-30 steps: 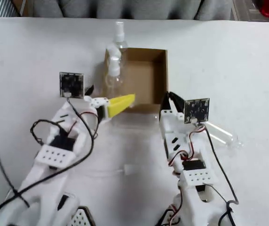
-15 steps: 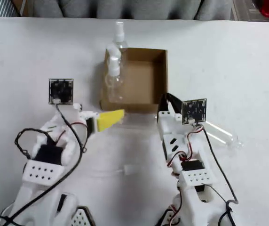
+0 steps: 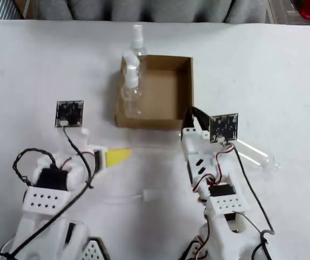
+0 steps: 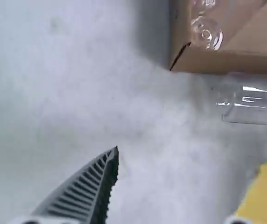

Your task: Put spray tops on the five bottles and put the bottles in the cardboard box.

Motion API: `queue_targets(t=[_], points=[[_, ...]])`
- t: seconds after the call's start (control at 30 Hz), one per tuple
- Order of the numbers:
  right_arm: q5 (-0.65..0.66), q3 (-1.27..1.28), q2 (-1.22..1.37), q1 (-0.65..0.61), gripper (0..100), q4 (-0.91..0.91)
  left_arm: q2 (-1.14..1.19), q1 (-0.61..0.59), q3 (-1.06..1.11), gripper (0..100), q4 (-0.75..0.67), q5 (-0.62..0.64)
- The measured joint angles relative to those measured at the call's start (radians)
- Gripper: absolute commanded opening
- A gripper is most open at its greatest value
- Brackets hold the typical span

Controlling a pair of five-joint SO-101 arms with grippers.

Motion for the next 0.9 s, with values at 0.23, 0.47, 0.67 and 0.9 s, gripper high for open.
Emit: queue_targets(t=[0.23, 0.47, 0.67, 0.9], points=[[0.000, 0.015, 0.000, 0.000, 1.5, 0.000, -0.009, 0.000, 0.018, 9, -0.037, 0.000], [0.000, 0.015, 0.000, -0.002, 1.5, 0.000, -0.011, -0.035, 0.107, 5, -0.103, 0.000], [0.000, 0.015, 0.000, -0.003, 1.5, 0.000, -0.011, -0.149, 0.161, 2, -0.301, 0.000], [0.081, 0.014, 0.000, -0.061, 1.5, 0.061, -0.011, -0.170, 0.161, 2, -0.288, 0.000]])
